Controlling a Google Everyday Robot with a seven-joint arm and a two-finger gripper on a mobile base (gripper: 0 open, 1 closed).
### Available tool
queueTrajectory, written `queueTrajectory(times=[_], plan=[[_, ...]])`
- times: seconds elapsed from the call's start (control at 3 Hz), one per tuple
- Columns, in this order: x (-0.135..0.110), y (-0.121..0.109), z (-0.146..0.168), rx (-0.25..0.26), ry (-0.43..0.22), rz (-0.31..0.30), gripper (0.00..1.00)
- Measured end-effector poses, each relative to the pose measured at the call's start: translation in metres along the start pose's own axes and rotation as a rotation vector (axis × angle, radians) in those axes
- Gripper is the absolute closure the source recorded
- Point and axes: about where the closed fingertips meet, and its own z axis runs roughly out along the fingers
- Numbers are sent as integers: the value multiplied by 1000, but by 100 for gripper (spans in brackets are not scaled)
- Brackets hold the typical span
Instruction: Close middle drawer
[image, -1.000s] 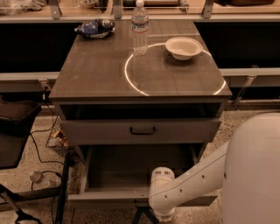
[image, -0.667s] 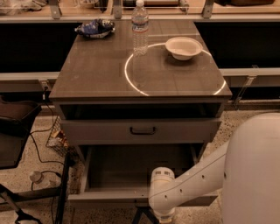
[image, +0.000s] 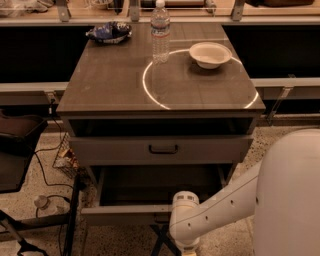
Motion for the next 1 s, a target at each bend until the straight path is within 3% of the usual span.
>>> queueTrajectory(times=[1.0], plan=[[1,2,2,-6,1,0,65]])
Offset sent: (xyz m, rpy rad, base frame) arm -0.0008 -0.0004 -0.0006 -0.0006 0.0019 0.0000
